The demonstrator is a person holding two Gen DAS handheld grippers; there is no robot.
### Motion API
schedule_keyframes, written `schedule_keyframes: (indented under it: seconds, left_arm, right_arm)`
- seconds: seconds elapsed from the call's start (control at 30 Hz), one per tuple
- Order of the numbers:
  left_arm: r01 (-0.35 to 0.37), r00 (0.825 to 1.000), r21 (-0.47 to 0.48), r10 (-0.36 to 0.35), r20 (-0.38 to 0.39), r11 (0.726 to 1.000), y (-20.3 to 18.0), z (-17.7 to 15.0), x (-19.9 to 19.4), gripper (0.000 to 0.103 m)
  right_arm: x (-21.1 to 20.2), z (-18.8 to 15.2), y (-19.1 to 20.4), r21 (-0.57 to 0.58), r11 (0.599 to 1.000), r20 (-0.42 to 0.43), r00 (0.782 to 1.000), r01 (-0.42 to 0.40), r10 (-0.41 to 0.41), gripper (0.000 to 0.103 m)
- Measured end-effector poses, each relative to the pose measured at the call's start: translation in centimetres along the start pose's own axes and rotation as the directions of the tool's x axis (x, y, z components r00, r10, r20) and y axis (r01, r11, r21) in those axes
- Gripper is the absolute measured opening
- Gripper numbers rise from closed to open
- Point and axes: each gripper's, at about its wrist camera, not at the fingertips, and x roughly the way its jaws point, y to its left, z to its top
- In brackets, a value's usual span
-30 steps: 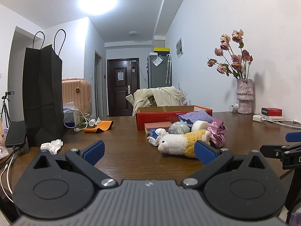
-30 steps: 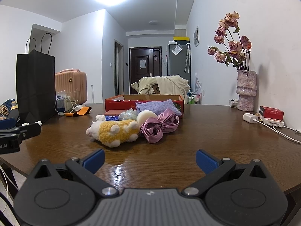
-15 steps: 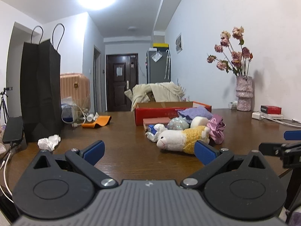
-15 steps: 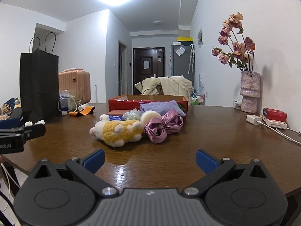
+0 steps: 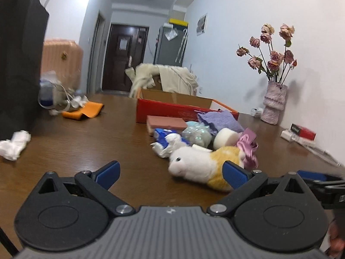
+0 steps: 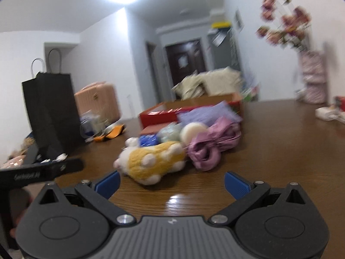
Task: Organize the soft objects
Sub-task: 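Reach both grippers to the plush sheep and close on it, then carry the plush sheep into the cardboard box and open both grippers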
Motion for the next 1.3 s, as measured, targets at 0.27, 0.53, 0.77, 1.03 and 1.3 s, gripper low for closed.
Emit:
schedule_keyframes:
  seconds: [0.27,0.53,0.77,1.03,1.3]
  left_arm:
    - [0.069,0.993,-0.124,-0.08,-0.092,0.99,-1.5,-0.2,4.6,0.093]
    - [0.08,0.985,-0.292,-0.12,-0.121,0.953,0.0,-0.1,7.0,0.075]
    - [0.056,0.986,-0.343,-0.106,-0.128,0.938,1.9,0.1,4.8,0.065]
    - [0.071,0.991,-0.355,-0.108,-0.084,0.932,3.4,1.1,3.0,0.075]
    - [0.116,0.967,-0.389,-0.194,-0.167,0.914,2.6,0.3,5.3,0.058]
  right_arm:
    - [6.8,4.2,-1.7,0.05,0.997,-0.06,0.996,-0.067,0.07,0.051]
    - [12.1,5.0,-2.8,0.088,0.988,-0.148,0.979,-0.129,0.142,0.043]
    - [7.9,3.7,-2.0,0.123,0.979,-0.176,0.967,-0.162,0.182,0.031]
    - [4.0,2.7,-1.3,0.139,0.963,-0.148,0.957,-0.229,0.249,0.036]
    - [5.9,1.9,-0.9,0.205,0.951,-0.159,0.951,-0.23,0.264,0.051]
